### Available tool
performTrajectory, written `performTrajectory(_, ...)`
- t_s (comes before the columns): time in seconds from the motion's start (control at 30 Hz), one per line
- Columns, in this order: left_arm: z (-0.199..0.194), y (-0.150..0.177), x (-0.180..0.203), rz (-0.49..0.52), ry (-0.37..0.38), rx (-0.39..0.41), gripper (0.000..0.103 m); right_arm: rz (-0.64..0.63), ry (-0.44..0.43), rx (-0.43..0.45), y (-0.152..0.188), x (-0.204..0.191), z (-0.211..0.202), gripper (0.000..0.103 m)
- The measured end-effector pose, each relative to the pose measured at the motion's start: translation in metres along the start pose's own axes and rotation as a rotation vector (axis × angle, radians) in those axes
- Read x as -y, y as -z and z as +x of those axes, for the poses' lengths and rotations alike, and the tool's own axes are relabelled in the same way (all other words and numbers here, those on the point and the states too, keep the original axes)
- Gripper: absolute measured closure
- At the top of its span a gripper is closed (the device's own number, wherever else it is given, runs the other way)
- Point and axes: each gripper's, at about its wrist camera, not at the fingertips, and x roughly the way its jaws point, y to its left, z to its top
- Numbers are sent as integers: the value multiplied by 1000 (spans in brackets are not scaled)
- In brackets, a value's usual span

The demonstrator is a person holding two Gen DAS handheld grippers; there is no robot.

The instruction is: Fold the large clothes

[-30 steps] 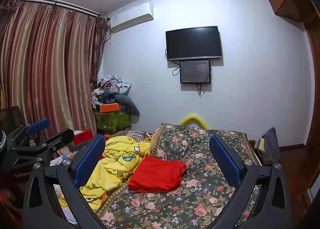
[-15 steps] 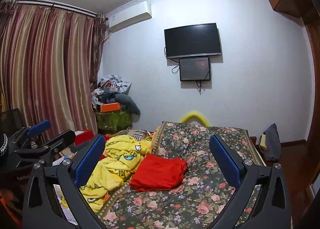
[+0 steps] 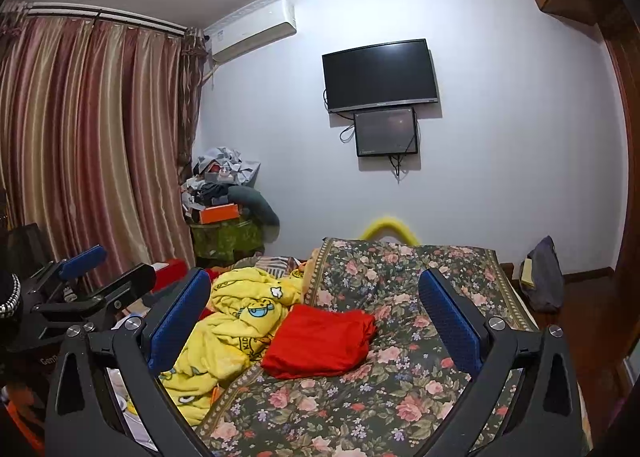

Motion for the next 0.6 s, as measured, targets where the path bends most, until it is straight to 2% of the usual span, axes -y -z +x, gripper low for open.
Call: performTrajectory(0.6, 9, 4, -4, -3, 55, -46, 1, 19, 10, 2, 0, 3, 0, 0)
